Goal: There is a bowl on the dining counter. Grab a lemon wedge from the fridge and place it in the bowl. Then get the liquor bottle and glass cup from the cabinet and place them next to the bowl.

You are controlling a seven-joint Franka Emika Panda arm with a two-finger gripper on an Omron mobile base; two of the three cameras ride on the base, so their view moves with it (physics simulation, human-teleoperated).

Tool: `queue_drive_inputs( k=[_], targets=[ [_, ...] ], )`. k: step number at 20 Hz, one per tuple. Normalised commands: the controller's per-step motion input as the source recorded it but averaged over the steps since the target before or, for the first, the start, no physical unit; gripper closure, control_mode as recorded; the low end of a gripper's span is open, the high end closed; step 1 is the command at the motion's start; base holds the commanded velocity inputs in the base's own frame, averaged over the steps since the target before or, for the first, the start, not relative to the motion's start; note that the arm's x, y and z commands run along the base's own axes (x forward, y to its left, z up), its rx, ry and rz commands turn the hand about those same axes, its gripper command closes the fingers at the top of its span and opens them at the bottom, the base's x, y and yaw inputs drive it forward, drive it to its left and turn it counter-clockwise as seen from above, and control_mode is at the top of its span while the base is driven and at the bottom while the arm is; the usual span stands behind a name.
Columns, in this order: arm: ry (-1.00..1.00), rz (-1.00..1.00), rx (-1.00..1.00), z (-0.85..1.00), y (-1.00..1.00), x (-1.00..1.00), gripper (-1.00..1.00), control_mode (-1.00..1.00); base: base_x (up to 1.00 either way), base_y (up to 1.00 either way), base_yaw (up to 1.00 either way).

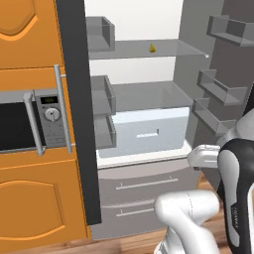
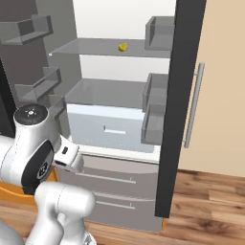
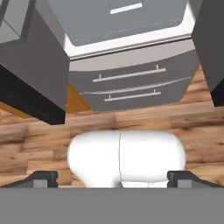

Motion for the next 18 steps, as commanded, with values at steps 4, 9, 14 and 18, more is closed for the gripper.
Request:
queue_drive_inputs(
  k=[4,9,14,18],
  targets=[
    [0.0,0.0,0.0,0.0,0.0,0.06,-1.0,-1.0,0.0,0.0,0.0],
    [0.0,0.0,0.0,0.0,-0.07,0.26,-1.0,-1.0,0.0,0.0,0.0],
    [0.0,0.0,0.0,0.0,0.0,0.0,-1.0,1.0,0.45,-0.17,0.0],
    [0.0,0.0,0.0,0.0,0.0,0.0,-1.0,1.0,0.53,-0.16,0.0]
  ],
)
